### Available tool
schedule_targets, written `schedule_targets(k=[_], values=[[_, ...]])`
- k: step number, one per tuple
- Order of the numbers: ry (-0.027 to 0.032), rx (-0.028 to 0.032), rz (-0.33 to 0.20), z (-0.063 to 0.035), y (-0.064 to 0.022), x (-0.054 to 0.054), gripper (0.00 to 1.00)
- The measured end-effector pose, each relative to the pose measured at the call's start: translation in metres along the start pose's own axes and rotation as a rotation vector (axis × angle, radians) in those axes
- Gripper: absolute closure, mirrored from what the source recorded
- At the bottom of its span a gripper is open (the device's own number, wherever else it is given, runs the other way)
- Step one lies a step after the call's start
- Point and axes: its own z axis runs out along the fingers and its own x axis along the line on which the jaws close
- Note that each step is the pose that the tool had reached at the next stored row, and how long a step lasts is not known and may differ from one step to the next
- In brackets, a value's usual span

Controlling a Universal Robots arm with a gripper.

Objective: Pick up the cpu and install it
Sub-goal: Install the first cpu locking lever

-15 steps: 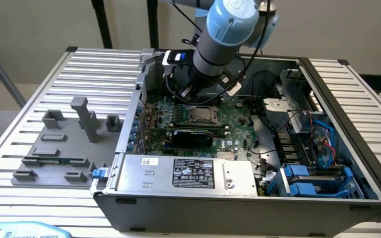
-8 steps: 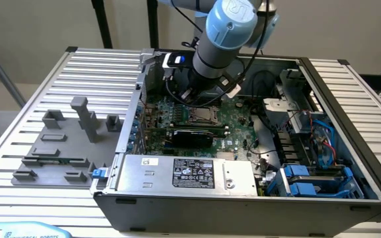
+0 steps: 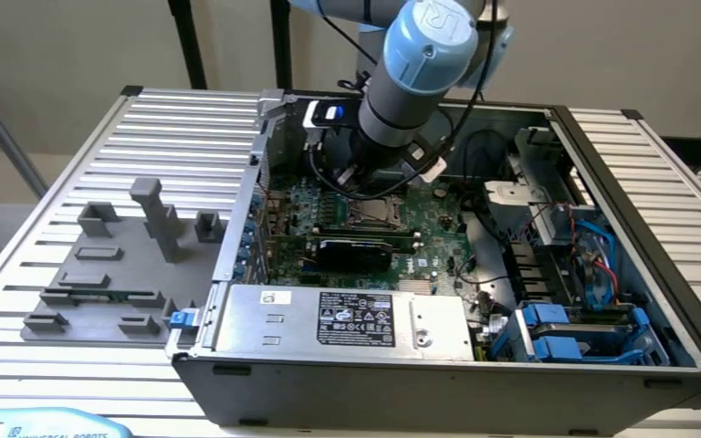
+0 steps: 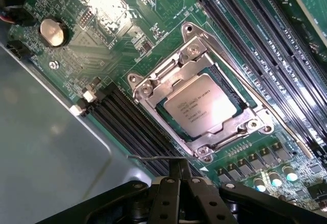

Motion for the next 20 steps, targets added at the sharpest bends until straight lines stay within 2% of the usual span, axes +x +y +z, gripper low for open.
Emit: schedule_targets(k=[7, 20], values=[[-0.0017, -0.0016, 0.0, 0.002, 0.0058, 0.0038, 0.89], [-0.0056, -0.0044, -0.001, 0.0042, 0.0101, 0.0096, 0.89]])
